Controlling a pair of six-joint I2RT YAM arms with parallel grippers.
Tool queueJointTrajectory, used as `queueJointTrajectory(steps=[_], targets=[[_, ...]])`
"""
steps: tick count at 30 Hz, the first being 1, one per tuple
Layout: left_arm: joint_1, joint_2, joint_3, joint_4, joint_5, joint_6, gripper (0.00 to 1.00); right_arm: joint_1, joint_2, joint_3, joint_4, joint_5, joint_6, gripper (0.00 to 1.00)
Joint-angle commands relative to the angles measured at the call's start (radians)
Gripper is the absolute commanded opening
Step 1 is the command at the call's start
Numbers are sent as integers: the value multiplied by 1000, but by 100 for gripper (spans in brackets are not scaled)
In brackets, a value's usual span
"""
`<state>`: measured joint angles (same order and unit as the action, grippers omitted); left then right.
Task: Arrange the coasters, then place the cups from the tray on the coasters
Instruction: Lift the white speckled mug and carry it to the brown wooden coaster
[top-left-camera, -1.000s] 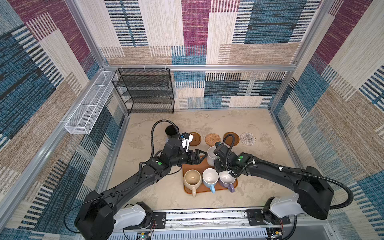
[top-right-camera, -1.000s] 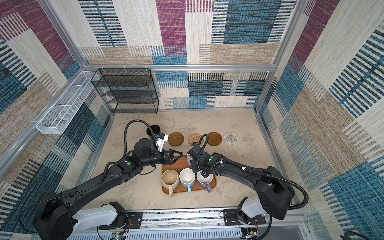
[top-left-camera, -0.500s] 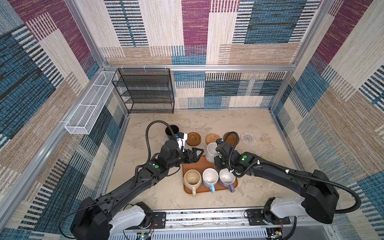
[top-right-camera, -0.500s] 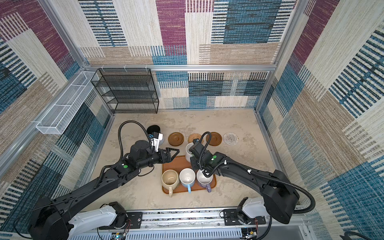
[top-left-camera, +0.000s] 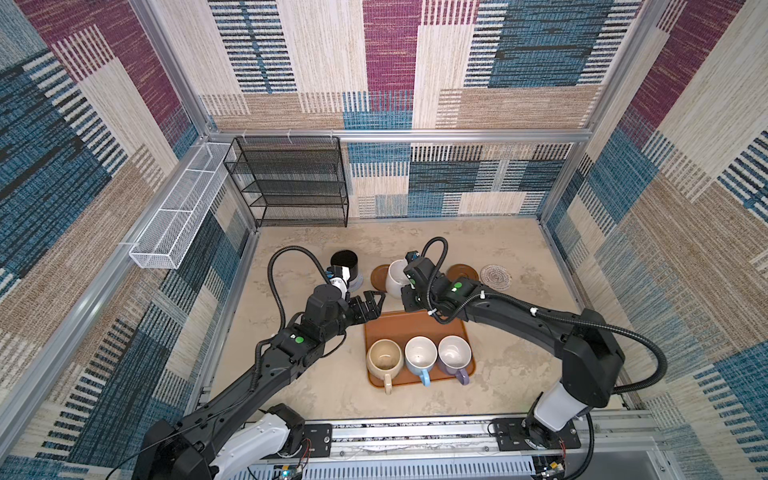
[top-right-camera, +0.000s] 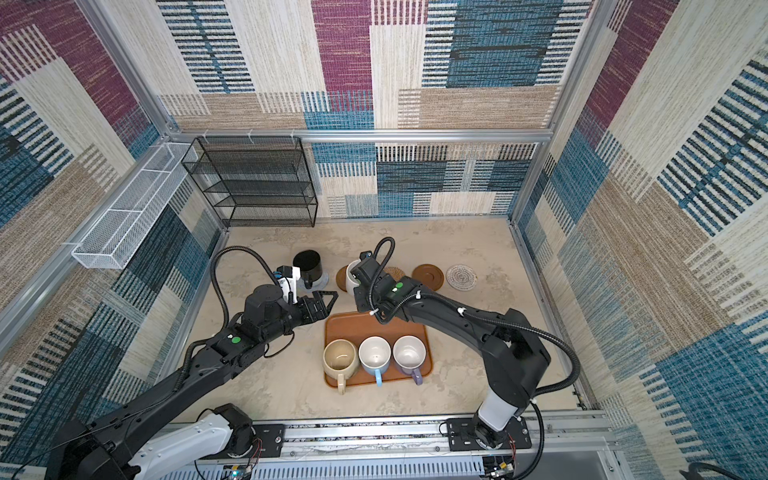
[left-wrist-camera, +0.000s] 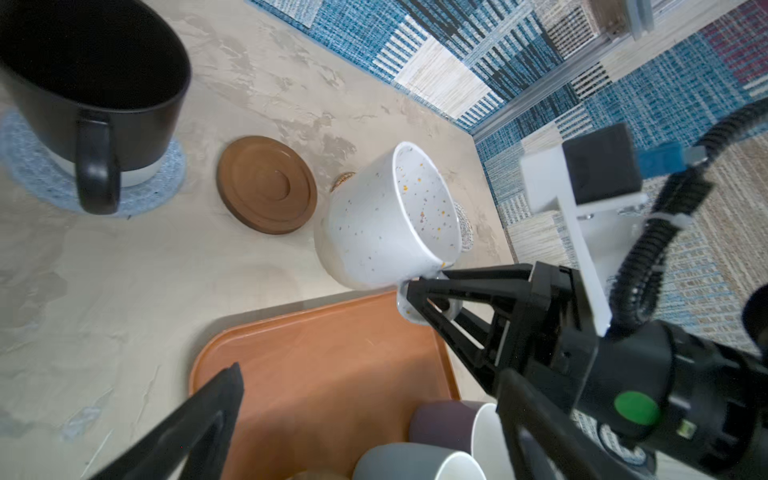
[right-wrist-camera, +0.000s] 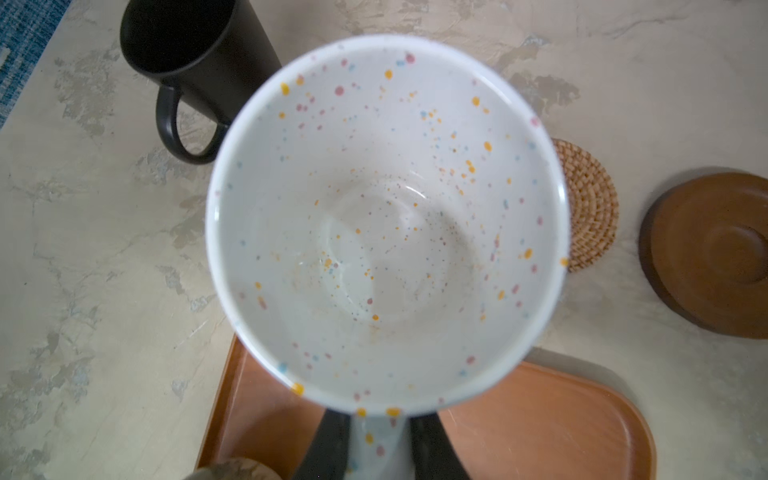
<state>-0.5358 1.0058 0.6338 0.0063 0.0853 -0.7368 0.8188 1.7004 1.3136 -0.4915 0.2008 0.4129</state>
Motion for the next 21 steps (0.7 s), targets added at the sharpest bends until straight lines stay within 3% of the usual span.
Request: queueJointTrajectory(steps=[1, 7, 21], targets=[[40, 0, -58, 123, 66, -64, 91, 0, 75, 89, 51, 50, -21, 0], [54, 30, -25, 38, 6, -41, 100, -5, 239, 248, 4, 86, -31, 0], [74, 37, -29, 24, -16, -21, 100, -37, 428, 434, -78, 109, -13, 0]])
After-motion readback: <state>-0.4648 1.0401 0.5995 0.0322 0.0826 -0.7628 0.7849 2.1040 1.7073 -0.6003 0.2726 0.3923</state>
